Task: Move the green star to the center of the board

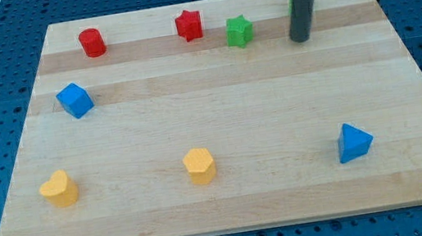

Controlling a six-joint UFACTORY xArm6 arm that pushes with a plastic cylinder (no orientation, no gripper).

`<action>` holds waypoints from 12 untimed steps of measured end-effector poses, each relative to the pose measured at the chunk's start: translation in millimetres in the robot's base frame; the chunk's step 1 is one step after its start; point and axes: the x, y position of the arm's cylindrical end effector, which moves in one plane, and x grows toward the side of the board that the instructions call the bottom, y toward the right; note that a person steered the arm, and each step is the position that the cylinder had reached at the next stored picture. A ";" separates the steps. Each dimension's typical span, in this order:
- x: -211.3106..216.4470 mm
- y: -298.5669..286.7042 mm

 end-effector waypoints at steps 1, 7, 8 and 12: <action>-4.3 34.8; -85.7 -53.8; -67.3 -77.0; -71.4 -87.6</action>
